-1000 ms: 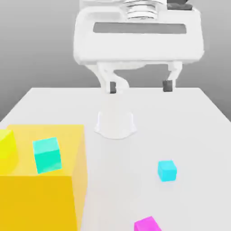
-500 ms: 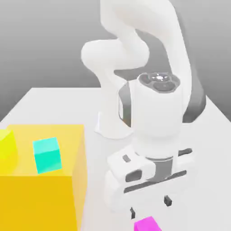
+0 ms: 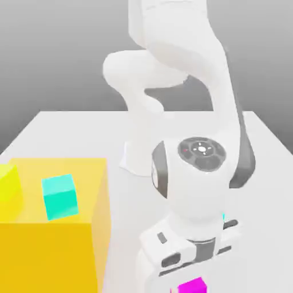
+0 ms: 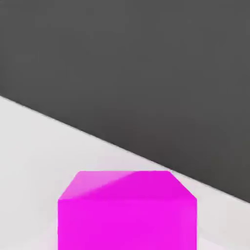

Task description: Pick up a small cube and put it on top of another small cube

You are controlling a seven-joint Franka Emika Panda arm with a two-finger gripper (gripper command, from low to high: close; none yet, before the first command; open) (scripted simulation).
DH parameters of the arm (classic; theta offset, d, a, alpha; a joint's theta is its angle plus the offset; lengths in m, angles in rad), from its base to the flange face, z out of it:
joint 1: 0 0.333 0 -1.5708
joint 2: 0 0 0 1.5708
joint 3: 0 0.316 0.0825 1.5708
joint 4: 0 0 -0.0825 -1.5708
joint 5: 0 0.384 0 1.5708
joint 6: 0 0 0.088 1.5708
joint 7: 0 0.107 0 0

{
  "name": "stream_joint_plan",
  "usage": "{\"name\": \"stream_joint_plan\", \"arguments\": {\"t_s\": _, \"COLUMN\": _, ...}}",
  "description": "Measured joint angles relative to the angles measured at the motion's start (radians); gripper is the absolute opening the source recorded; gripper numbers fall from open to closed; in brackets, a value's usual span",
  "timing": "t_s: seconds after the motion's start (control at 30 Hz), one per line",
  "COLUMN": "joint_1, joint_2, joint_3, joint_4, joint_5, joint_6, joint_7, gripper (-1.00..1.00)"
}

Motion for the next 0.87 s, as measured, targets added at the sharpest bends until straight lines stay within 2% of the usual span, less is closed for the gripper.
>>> {"name": "stream_joint_plan", "arguments": {"t_s": 0.33, "joint_1": 0.129, "joint_2": -0.35, "joint_3": 0.13, "joint_4": -0.351, "joint_5": 0.104, "joint_6": 0.003, "joint_7": -0.016, "gripper": -1.0}}
{"name": "stream_joint_plan", "arguments": {"t_s": 0.53, "joint_1": 0.204, "joint_2": -0.553, "joint_3": 0.179, "joint_4": -0.566, "joint_5": 0.126, "joint_6": 0.016, "joint_7": 0.003, "gripper": -1.0}}
{"name": "stream_joint_plan", "arguments": {"t_s": 0.7, "joint_1": 0.19, "joint_2": -0.437, "joint_3": 0.198, "joint_4": -0.591, "joint_5": 0.068, "joint_6": 0.156, "joint_7": 0.048, "gripper": -1.0}}
{"name": "stream_joint_plan", "arguments": {"t_s": 0.8, "joint_1": 0.178, "joint_2": -0.33, "joint_3": 0.183, "joint_4": -0.588, "joint_5": -0.013, "joint_6": 0.257, "joint_7": 0.105, "gripper": -1.0}}
{"name": "stream_joint_plan", "arguments": {"t_s": 0.83, "joint_1": 0.178, "joint_2": -0.31, "joint_3": 0.179, "joint_4": -0.587, "joint_5": -0.031, "joint_6": 0.276, "joint_7": 0.117, "gripper": 1.0}}
{"name": "stream_joint_plan", "arguments": {"t_s": 0.87, "joint_1": 0.176, "joint_2": -0.31, "joint_3": 0.179, "joint_4": -0.587, "joint_5": -0.031, "joint_6": 0.276, "joint_7": 0.117, "gripper": 1.0}}
